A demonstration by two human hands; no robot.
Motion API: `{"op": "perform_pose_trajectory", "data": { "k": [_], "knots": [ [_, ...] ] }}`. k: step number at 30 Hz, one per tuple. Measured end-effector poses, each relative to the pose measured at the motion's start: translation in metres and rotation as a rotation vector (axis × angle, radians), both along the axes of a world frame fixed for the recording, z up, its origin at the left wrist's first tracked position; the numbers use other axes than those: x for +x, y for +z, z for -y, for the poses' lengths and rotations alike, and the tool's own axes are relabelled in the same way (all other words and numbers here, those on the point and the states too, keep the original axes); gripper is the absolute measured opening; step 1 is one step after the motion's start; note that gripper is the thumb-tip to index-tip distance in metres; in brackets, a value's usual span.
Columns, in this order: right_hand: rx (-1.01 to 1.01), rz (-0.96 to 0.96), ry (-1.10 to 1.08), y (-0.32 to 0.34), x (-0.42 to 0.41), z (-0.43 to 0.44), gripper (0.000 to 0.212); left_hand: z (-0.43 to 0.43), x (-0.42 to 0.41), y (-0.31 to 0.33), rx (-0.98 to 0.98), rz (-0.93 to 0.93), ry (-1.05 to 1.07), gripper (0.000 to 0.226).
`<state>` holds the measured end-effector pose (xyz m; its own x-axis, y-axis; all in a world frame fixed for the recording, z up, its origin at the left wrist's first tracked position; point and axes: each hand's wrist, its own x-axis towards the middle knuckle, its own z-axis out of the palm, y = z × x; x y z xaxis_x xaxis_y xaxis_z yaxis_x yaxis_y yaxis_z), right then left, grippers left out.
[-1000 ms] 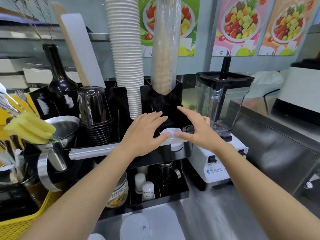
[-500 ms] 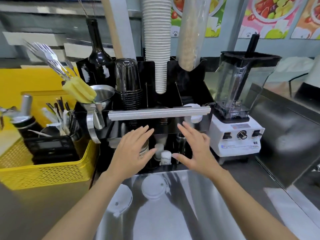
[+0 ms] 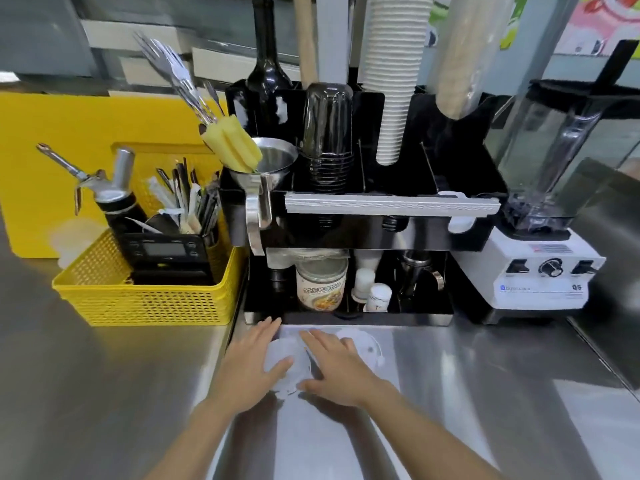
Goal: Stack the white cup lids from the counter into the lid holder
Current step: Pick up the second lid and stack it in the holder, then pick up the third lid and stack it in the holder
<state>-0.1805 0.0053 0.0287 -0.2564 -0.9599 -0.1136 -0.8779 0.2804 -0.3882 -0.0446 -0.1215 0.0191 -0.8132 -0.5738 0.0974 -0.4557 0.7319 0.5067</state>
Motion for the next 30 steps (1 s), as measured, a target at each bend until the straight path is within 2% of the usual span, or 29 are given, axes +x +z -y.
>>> {"op": "perform_pose_trajectory", "data": {
  "k": [3,7,12,15,21,26,30],
  "knots": [
    [0.080,0.000,0.006,-0.013,0.006,0.013,0.083,0.007,0.012,-0.022,0.117,0.059,0.028,0.082],
    [0.116,0.014,0.002,-0.024,0.009,0.021,0.079,0.010,0.021,-0.036,0.210,0.021,0.018,0.070],
    [0.070,0.101,-0.060,-0.027,0.010,0.026,0.077,0.011,0.021,-0.041,0.221,-0.050,0.058,0.066],
    [-0.004,0.167,-0.114,-0.022,0.010,0.023,0.071,0.006,0.019,-0.036,0.291,-0.061,0.075,0.063],
    [-0.281,0.245,-0.171,0.009,-0.001,0.007,0.068,-0.001,0.005,0.001,0.321,-0.195,0.072,0.059],
    [-0.446,0.241,-0.174,0.073,-0.018,-0.014,0.063,-0.013,-0.013,0.057,0.296,-0.342,0.022,0.066],
    [-0.558,0.156,-0.174,0.114,-0.039,-0.033,0.059,-0.024,-0.038,0.098,0.234,-0.405,-0.048,0.067]
  ]
}}
